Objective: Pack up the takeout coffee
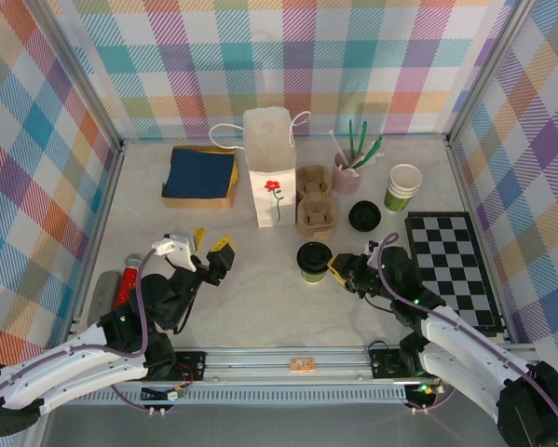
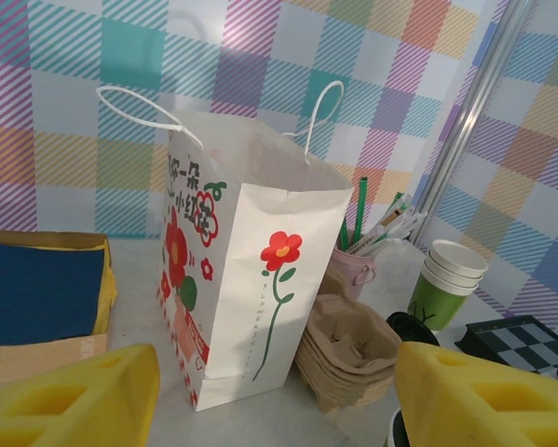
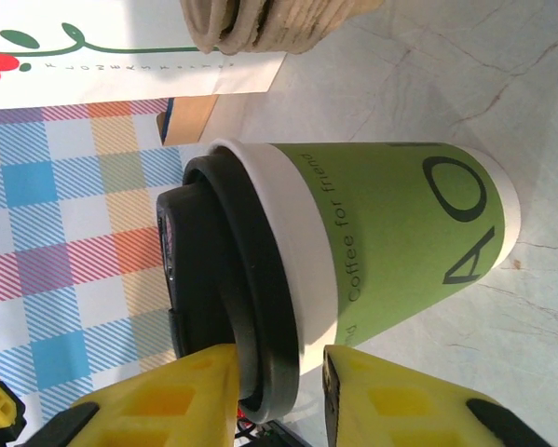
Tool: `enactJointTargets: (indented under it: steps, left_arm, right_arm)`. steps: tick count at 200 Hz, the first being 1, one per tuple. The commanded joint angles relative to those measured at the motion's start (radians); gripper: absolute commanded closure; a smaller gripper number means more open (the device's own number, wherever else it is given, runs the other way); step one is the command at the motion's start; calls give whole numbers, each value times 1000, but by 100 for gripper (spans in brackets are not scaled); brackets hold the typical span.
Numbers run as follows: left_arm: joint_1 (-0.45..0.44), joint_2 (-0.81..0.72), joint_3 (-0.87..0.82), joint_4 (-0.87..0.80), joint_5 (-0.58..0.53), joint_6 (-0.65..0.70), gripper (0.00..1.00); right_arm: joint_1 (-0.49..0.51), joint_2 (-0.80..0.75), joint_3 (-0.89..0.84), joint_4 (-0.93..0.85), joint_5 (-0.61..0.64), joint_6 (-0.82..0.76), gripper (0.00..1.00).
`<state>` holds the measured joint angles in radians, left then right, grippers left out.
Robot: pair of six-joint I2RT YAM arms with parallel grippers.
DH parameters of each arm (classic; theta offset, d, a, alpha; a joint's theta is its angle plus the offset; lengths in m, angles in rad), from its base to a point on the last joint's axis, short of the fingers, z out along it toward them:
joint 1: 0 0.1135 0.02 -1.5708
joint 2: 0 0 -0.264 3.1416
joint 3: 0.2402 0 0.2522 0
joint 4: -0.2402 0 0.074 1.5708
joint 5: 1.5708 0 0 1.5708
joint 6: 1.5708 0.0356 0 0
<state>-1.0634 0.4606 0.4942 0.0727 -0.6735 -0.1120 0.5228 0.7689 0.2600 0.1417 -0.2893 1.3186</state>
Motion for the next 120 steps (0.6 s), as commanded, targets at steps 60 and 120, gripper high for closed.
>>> enactJointTargets:
  steps: [60,120]
  left_arm:
    - [10,24,15,-45,14,-3,32]
    - [19,219,126,-134,206,-146,28]
  right_arm:
    - [-6,-59,59,-75,30,-58,63]
    - [-9,-189,191,-344,89,-230,28]
